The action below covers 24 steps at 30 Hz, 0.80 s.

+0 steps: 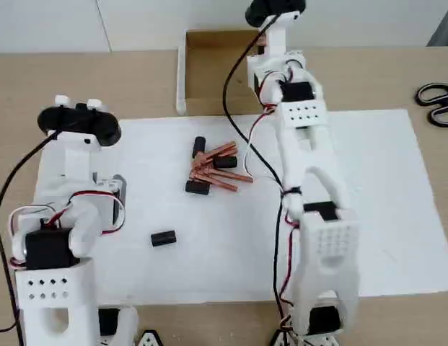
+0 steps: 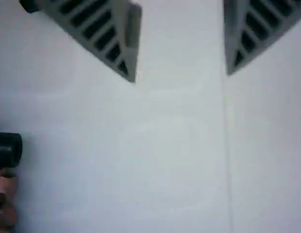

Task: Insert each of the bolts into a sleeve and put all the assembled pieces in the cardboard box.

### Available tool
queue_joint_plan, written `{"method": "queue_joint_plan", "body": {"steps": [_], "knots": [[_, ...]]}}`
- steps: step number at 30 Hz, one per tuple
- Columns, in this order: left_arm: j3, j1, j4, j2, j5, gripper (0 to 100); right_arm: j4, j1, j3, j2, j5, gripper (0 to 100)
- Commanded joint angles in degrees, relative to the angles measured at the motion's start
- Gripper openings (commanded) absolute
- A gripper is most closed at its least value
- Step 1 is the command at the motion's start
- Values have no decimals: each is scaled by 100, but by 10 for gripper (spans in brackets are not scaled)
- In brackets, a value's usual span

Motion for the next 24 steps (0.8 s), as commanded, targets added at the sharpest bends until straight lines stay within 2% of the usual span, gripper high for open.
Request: {"method": "queue_joint_plan", "body": {"steps": [1,6,12,14,19,24], "knots": [[-22,-35,18,-105,-35,117,-136,31,-1679,875,9,3],[-22,-35,18,-105,-26,117,-127,22,-2593,1859,18,3],[-13,-35,18,-105,-26,117,-127,22,-2875,2299,18,6],[-13,-35,18,-105,-26,117,-127,22,-2875,2352,18,38],[-13,-35,18,-105,-26,117,-127,22,-2866,2360,18,191],[-13,-35,18,-105,-26,117,-127,-22,-2866,2343,18,193]]}}
